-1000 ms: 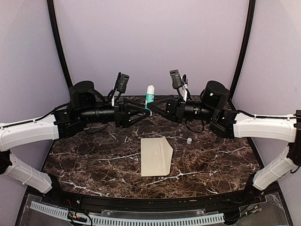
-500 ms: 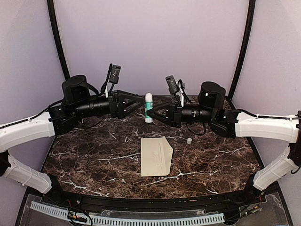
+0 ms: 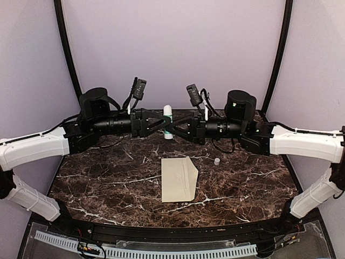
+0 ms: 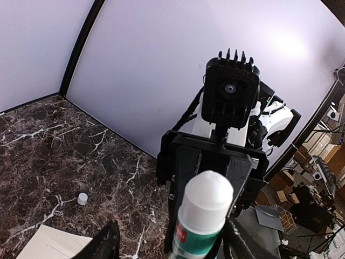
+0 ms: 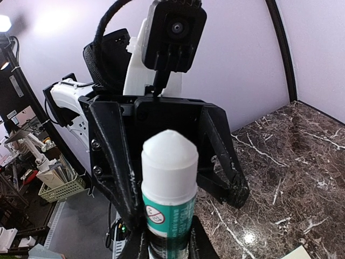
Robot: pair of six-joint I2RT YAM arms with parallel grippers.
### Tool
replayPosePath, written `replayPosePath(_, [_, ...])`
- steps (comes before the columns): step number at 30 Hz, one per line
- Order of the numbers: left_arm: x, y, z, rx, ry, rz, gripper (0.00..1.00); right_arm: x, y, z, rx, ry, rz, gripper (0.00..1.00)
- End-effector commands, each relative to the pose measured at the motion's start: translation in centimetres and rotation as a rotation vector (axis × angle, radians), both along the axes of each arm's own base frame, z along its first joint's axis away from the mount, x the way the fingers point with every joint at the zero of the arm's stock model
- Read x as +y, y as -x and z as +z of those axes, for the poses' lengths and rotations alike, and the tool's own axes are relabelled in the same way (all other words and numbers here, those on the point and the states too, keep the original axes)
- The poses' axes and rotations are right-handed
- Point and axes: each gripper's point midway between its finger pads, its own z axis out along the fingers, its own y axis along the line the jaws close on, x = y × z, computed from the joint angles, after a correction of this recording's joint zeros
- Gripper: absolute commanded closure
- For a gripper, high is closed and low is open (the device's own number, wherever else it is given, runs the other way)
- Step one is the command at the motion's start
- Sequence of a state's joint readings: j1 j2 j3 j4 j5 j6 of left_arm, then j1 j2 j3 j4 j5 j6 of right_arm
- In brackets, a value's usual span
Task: Place the letter into the envelope and seal it
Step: Unscrew the solid glue.
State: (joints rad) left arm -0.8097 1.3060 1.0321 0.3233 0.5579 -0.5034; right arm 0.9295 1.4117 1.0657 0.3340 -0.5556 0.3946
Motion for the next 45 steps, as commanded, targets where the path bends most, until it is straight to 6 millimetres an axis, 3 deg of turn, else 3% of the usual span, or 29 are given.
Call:
replayPosePath(1, [-0.2, 0.2, 2.1, -0.035, 0.049, -0.028, 0.42, 0.7, 0.1, 1.2, -0.041, -0.014, 0.003, 0.99])
replayPosePath(7, [-0.5, 0.1, 2.1, -0.035, 0.052, -0.033, 0.48, 1.1, 0.0, 0.6, -0.037, 0.013, 0.003, 1.00])
replayPosePath(24, [-0.2, 0.0, 2.4, -0.037, 0.057, -0.019, 0.96, 0.6, -0.8, 0.7, -0.048, 0.014, -0.061, 0.99])
replayPosePath(26, [-0.2, -0.1, 2.6, -0.040, 0.066, -0.010, 0.98, 0.5, -0.9, 0.9, -0.052, 0.008, -0.072, 0.87])
replayPosePath(30, [0.4, -0.6, 4.6, -0.070, 0.147, 0.039, 0.98, -0.4, -1.5, 1.7, -0.047, -0.052, -0.135, 0.49])
replayPosePath(33, [1.6, -1.1, 7.0, -0.107, 0.258, 0.114, 0.98, -1.8, -2.4, 2.9, -0.002, -0.162, -0.223, 0.33])
replayPosePath(38, [3.7, -1.6, 9.8, -0.135, 0.431, 0.200, 0.98, -2.4, -2.2, 4.9, 0.093, -0.350, -0.220, 0.25])
replayPosePath(45, [4.4, -1.9, 10.5, -0.122, 0.512, 0.245, 1.00, -0.8, -2.0, 7.1, 0.175, -0.455, -0.141, 0.25])
